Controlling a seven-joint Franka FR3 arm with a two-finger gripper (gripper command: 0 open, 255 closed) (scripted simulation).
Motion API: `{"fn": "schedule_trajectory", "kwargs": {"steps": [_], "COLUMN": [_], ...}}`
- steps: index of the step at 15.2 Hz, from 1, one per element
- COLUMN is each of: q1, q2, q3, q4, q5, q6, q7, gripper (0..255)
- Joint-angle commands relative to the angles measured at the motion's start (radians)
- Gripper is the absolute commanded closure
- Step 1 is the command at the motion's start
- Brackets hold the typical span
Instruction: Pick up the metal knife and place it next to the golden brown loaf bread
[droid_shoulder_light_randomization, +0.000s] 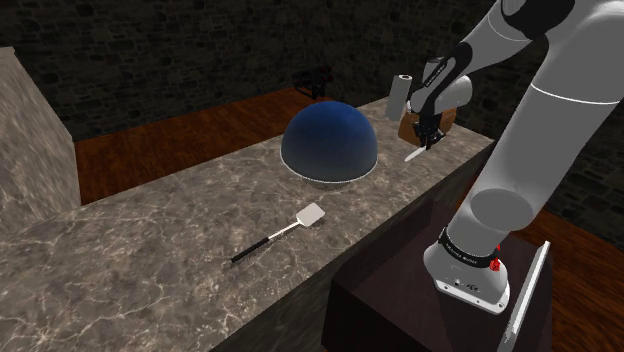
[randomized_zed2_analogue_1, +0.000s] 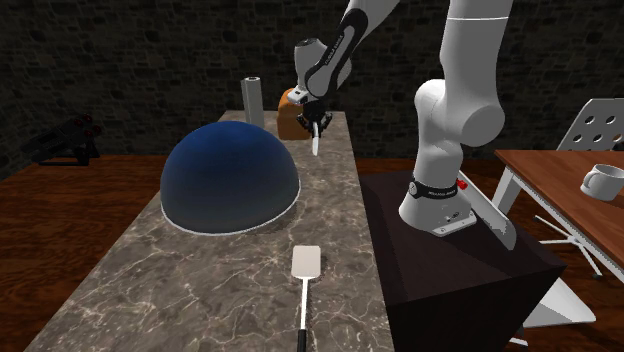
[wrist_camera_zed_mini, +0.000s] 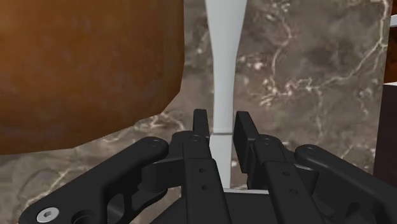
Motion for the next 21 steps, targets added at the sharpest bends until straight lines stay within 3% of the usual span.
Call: {"fn": "schedule_trajectory", "kwargs": {"steps": [1, 9, 10, 15, 18, 21], "q1": [-0.005, -0.01, -0.01, -0.01, 0.028, 0.02], "q2": [0.044, 0.06, 0.06, 0.06, -0.094, -0.13], "q3": [0.007, 0.015, 0.015, 0.015, -0.012, 0.004], "q4": [-0.005, -0.007, -0.007, -0.007, 0.01, 0.017], "q5": [0.047, 0.065, 0.065, 0.065, -0.089, -0.115], "q6": [0.04, 0.055, 0.055, 0.055, -0.088, -0.126], "q7": [-0.028, -0.039, -0.039, -0.039, 0.072, 0.092], "gripper": [255, 255, 0, 0, 0, 0]}}
